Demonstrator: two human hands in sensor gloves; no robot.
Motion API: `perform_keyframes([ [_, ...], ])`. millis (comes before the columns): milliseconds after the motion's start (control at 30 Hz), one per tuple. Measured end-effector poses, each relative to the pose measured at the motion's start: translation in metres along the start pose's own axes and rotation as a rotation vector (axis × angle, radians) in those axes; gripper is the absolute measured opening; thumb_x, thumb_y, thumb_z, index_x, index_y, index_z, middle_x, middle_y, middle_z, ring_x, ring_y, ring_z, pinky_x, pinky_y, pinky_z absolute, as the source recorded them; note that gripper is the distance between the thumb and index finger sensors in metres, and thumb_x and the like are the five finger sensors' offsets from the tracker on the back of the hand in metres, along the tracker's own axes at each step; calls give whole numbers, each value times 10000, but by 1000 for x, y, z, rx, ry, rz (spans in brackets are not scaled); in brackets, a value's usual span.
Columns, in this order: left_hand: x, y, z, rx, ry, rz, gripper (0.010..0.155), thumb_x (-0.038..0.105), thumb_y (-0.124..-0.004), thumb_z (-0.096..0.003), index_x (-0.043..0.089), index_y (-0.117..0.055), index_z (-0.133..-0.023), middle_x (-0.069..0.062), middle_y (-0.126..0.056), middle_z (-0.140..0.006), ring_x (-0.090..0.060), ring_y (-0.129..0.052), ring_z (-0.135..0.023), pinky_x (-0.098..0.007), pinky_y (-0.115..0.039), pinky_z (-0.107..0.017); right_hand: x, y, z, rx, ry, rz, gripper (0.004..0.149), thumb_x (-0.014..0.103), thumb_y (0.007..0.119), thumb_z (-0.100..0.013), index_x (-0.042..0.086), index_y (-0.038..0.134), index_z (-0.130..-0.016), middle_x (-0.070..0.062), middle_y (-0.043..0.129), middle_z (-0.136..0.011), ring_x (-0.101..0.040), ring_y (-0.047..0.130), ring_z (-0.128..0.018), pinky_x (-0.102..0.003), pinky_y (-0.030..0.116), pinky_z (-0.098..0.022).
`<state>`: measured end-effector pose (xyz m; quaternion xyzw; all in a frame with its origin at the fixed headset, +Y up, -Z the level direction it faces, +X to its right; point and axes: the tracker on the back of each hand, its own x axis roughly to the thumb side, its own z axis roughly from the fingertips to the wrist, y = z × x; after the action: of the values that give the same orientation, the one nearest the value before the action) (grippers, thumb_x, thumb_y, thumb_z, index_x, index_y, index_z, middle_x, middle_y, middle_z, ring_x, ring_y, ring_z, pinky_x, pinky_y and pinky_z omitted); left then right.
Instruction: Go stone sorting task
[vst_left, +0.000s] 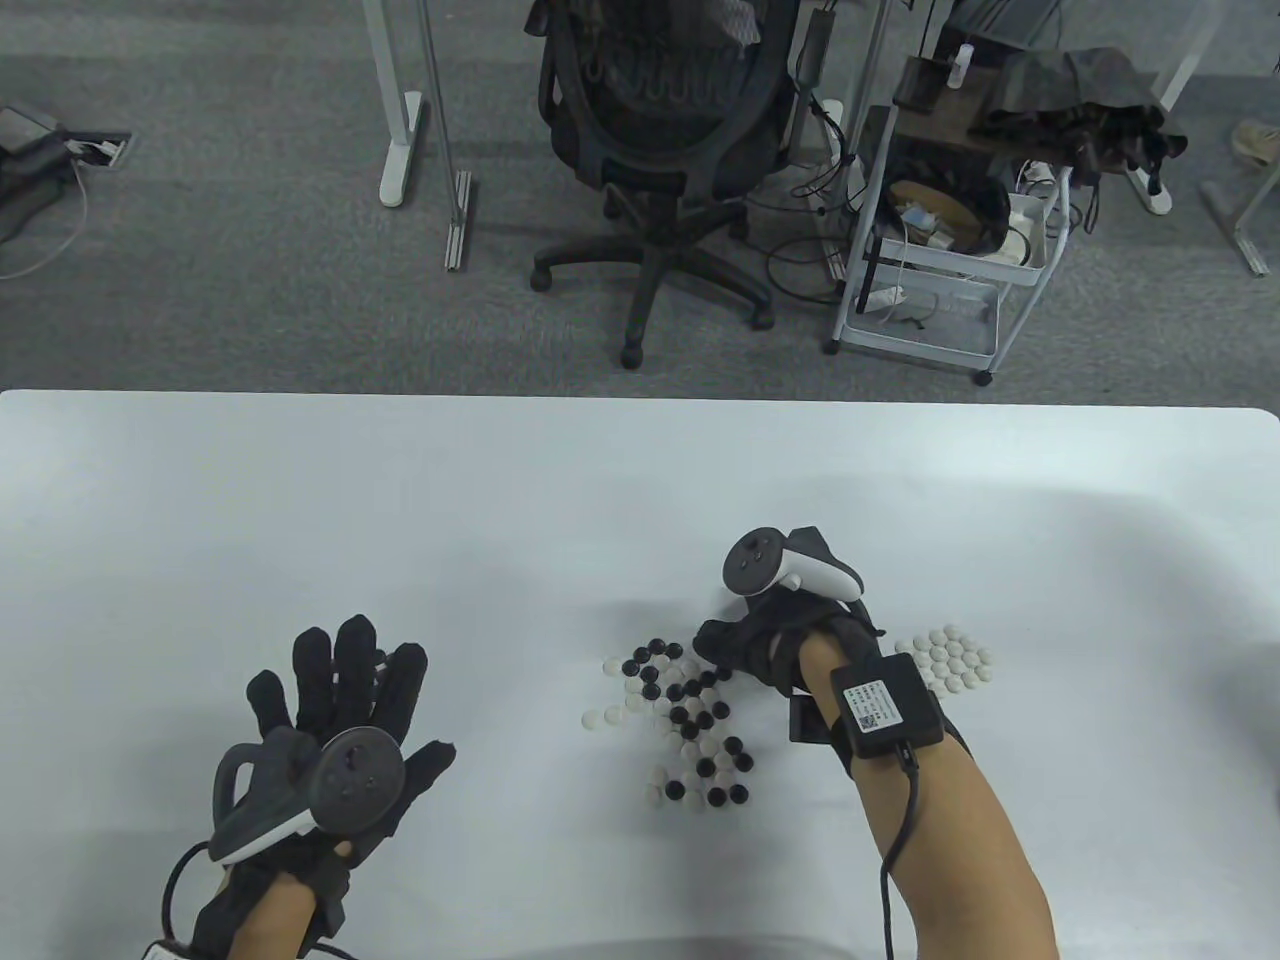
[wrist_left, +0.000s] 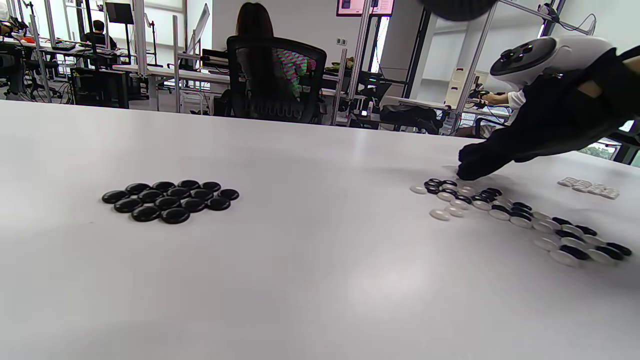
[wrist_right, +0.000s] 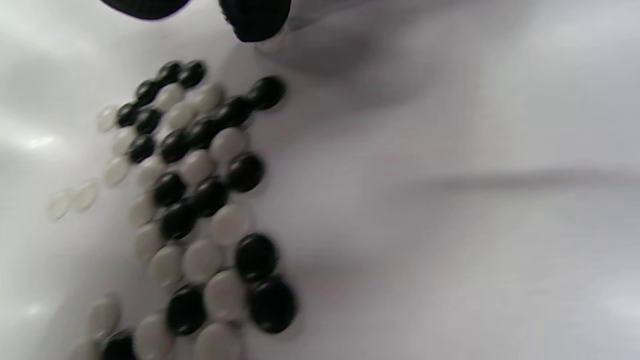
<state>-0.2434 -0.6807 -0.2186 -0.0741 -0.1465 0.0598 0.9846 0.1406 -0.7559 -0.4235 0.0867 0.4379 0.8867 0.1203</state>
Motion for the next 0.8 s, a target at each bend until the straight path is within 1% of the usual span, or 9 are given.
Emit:
perform_keyframes([
  [167,-1,-1,0,1,0,1,777,525,-470,-633,103,-149,-1201,-378,107,-1147,-640,127,-934,-857,-20,-538,-49,-20,9,-32,144,-81,646,521,473,-549,213,523,-1115,-257,-28,-1092,-557,-130,-872,-823,58,-554],
  [367,-2,-2,0,-4,3,-2,779,526,-470,-632,102,-149,-1201,-379,108,-1147,-639,125,-934,-857,-21,-537,-90,-27,22,-57,238,-144,653,524,468,-549,205,523,-1116,-261,-28,-1093,-559,-130,-872,-825,59,-552],
  [467,-2,-2,-1,-6,6,-3,778,525,-470,-633,102,-149,-1201,-379,108,-1147,-641,126,-933,-857,-20,-536,-105,-27,27,-76,264,-164,652,524,468,-549,206,523,-1115,-263,-26,-1093,-560,-128,-873,-825,61,-552],
  [800,-2,-2,-2,-11,7,-6,777,524,-470,-635,101,-147,-1201,-378,108,-1147,-641,126,-935,-856,-19,-538,-135,-25,42,-86,303,-200,658,523,472,-549,192,539,-1114,-263,-14,-1096,-560,-124,-876,-824,65,-553],
])
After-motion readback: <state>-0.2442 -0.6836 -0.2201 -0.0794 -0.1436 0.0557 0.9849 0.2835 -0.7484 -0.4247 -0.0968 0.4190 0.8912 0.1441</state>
